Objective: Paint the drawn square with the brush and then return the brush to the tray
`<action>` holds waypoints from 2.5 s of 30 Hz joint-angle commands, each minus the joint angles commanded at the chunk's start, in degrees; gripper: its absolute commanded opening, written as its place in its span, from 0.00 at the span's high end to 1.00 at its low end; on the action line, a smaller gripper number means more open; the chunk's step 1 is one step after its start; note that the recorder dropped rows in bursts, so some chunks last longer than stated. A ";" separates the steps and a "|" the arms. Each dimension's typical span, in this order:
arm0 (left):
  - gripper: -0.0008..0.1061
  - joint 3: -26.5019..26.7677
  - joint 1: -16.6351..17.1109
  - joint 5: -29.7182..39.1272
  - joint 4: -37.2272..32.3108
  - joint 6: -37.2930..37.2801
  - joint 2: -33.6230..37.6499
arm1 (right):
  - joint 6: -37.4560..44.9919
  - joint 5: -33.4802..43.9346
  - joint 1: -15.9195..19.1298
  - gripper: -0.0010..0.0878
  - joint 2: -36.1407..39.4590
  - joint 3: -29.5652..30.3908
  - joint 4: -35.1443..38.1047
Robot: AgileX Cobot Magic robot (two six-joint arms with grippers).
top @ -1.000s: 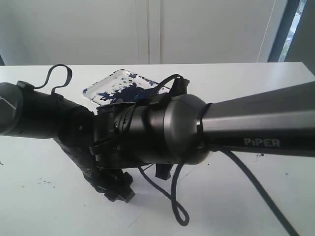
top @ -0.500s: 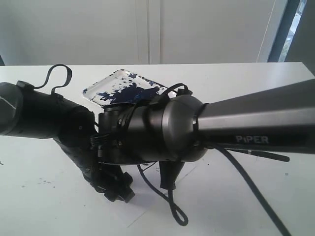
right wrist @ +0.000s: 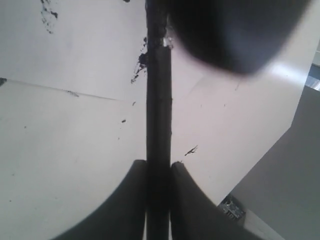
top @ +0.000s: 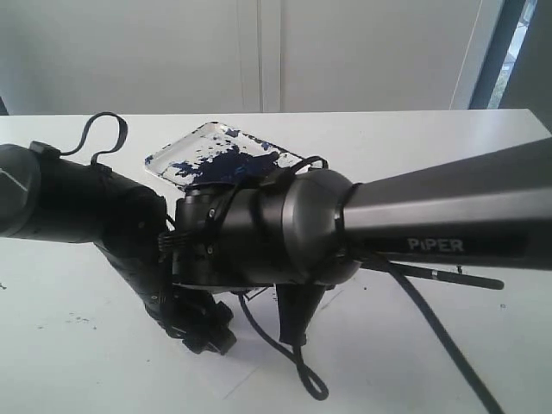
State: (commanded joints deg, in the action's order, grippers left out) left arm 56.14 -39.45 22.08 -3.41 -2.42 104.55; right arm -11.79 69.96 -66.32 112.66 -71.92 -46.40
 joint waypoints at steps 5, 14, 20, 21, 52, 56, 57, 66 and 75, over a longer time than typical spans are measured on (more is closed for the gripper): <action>0.29 0.00 4.62 1.60 0.10 -0.37 -0.35 | -4.07 0.00 0.00 0.99 -0.11 1.46 -1.26; 0.29 0.00 5.41 1.35 7.59 6.15 -0.57 | -5.01 -1.18 0.00 0.99 -0.92 1.36 -2.04; 0.29 0.00 5.41 1.96 9.23 7.14 -0.57 | -9.03 -1.37 0.00 0.99 -1.25 1.00 -6.44; 0.29 0.00 5.41 1.96 9.23 7.14 -0.57 | -9.03 -1.82 0.00 0.99 -1.25 1.00 -6.59; 0.29 -0.10 5.41 0.77 12.35 11.40 -3.12 | -11.31 -6.25 -1.07 0.99 -7.08 1.22 -2.51; 0.29 -0.10 5.41 1.47 12.35 11.40 -8.92 | -10.14 -5.16 -1.07 0.99 -4.57 1.22 -2.20; 0.29 -0.10 5.41 1.47 12.35 11.40 -9.46 | -9.70 -4.77 -1.07 0.99 -4.25 1.22 -1.92; 0.29 -1.49 5.41 -3.11 13.73 11.39 -8.96 | -4.62 -0.51 -1.07 0.99 -3.14 1.22 1.90; 0.35 -1.49 5.41 -3.42 13.60 11.39 -5.02 | -0.59 -0.84 -1.07 0.99 -3.14 1.22 3.29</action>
State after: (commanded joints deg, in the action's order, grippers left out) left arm 54.65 -34.05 18.66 10.19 8.97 99.54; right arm -12.38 69.13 -67.39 109.52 -70.70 -43.12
